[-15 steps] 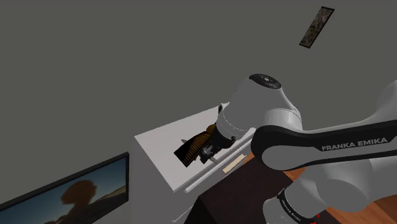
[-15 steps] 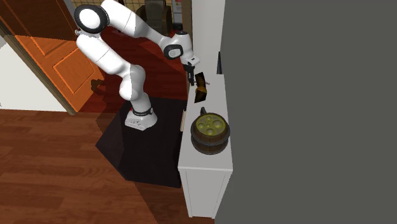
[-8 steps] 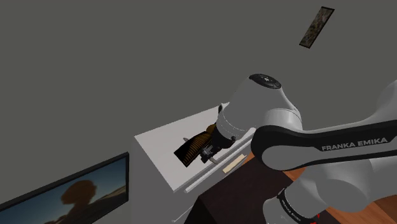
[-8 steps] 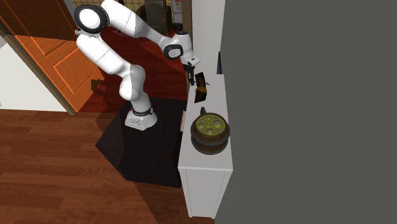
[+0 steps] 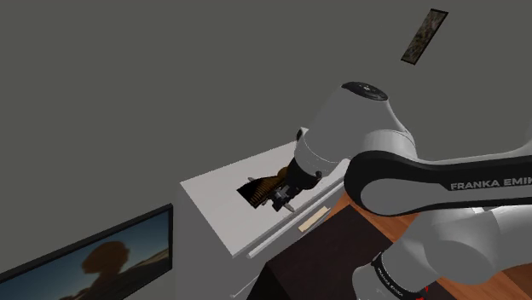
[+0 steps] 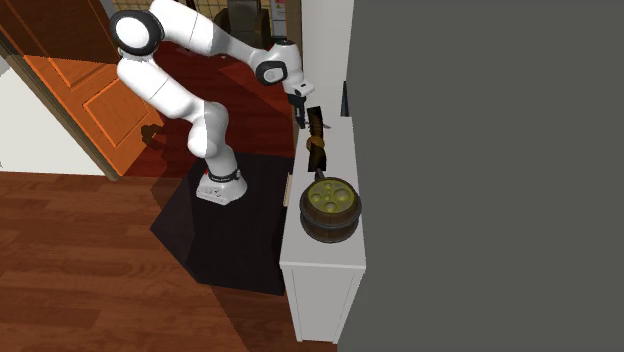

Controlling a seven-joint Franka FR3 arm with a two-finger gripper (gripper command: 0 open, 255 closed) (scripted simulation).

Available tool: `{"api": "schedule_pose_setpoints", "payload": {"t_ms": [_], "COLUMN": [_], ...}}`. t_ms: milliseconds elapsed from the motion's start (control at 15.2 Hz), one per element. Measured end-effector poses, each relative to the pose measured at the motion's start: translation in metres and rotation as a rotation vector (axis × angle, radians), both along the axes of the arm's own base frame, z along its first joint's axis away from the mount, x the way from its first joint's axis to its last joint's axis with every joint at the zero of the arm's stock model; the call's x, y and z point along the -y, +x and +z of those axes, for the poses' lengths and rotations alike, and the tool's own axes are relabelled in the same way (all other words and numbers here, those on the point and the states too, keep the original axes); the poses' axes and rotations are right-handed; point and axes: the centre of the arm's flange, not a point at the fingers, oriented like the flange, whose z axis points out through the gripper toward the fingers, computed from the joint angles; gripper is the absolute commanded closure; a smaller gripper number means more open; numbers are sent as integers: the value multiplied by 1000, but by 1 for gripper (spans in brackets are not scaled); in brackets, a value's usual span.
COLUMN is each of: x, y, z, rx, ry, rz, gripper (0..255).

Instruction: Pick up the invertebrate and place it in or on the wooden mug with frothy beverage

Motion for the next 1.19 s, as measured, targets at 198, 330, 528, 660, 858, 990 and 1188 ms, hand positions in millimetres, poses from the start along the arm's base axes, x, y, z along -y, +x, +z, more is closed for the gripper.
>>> {"api": "schedule_pose_setpoints", "payload": {"t_ms": [198,330,528,660,858,990,1188], "x": [0,0,1,0,1,0,1], "y": [0,-1,-1,-1,-1,0,0], "z": [15,25,42,54,69,80,96], "rx": [0,0,0,0,0,0,0], "ry": [0,0,0,0,0,0,0], "rz": [0,0,0,0,0,0,0], "gripper": [255,255,255,255,255,255,255]}}
